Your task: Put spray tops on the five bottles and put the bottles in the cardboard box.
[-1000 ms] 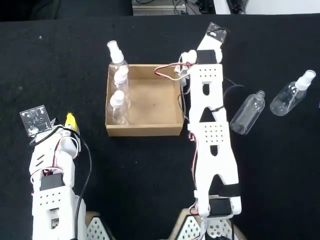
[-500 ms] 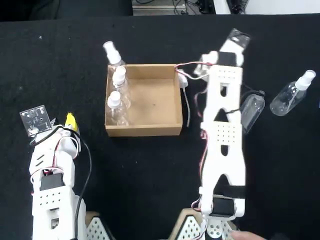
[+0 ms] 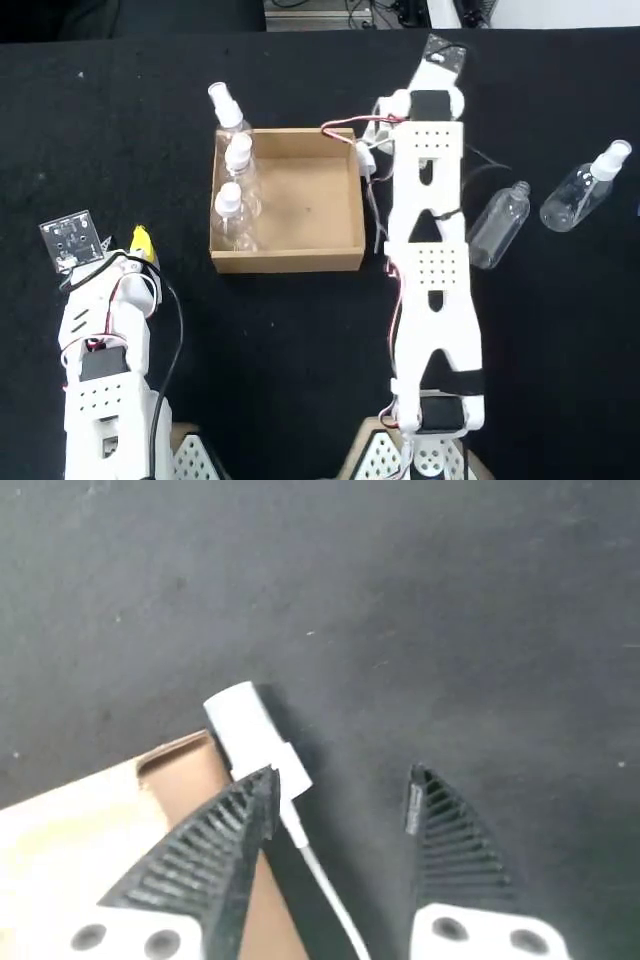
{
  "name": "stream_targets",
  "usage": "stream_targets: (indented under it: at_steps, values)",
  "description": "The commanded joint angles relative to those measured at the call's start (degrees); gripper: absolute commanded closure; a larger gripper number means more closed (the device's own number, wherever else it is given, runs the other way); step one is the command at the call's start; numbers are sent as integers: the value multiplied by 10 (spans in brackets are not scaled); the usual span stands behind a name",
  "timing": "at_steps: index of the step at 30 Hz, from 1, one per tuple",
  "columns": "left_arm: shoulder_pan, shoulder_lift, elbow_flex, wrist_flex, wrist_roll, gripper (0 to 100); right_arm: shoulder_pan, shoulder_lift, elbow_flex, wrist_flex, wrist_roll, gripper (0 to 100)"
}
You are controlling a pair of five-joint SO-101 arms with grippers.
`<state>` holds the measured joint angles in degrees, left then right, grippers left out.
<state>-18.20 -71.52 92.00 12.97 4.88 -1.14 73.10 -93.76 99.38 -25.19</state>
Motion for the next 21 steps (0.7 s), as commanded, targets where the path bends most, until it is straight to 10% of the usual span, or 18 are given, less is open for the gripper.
stream_targets:
  at_steps: [1, 21]
  values:
    - [-5, -10, -7, -14, -6, 870, -30, -17, -16, 5, 5, 816]
    - [-5, -10, -7, -14, -6, 870, 15, 41, -20, -6, 11, 816]
